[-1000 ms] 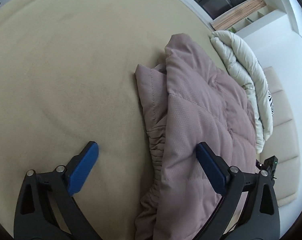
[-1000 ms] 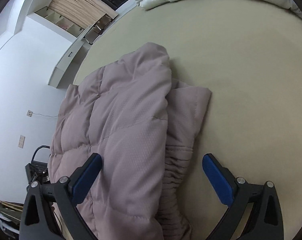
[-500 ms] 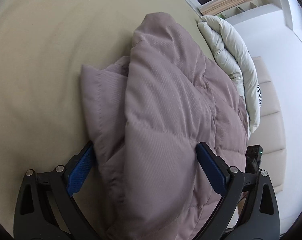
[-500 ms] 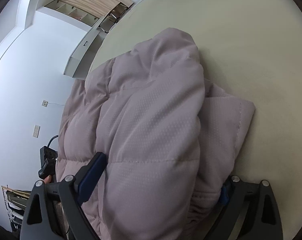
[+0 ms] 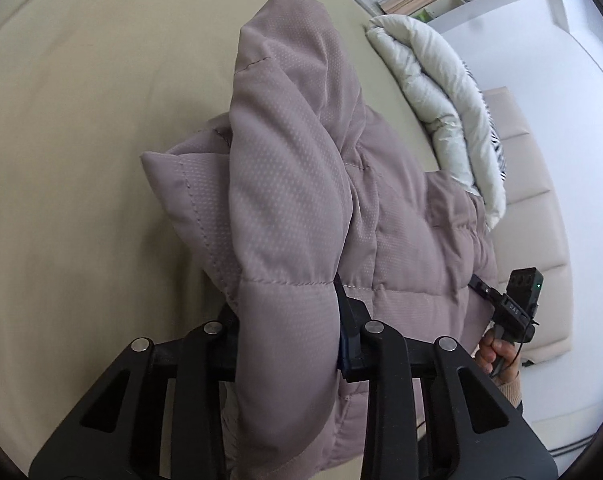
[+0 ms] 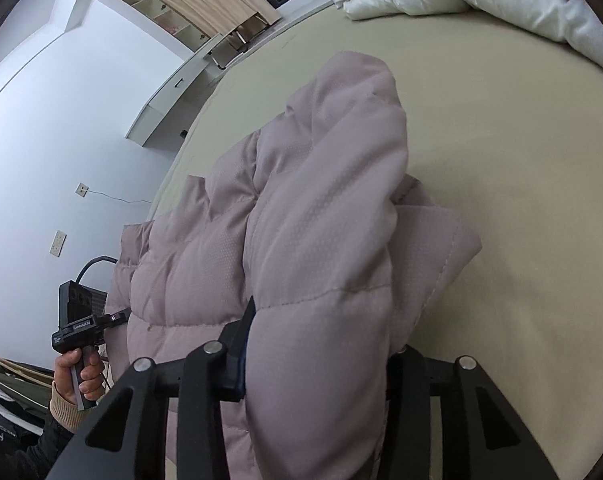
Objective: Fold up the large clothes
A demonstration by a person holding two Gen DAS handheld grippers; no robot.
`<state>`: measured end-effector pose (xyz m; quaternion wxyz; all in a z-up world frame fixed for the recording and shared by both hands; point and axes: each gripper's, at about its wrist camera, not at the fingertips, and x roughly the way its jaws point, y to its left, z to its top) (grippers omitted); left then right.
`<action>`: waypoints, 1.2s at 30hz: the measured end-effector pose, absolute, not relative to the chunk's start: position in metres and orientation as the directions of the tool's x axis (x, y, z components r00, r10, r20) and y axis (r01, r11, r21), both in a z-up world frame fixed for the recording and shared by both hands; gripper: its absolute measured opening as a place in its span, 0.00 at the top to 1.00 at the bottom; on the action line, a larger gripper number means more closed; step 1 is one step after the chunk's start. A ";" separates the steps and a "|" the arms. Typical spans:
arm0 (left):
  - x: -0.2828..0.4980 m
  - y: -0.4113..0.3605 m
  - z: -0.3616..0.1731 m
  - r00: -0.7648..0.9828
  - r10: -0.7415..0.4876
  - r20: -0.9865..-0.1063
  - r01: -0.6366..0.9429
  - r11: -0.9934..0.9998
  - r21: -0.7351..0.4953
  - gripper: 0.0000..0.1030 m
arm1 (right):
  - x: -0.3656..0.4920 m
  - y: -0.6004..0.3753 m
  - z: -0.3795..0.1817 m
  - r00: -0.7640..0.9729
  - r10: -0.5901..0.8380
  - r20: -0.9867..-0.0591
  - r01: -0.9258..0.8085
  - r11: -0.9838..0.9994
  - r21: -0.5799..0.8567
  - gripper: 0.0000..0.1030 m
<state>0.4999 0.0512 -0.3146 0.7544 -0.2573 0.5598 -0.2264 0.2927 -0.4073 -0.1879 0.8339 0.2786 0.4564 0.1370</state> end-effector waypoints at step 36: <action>0.195 -0.016 -0.116 0.909 0.023 -0.415 -0.002 0.999 0.052 0.00 | 0.027 -0.273 -0.059 0.861 -0.240 -0.448 0.296 0.954 0.057 0.00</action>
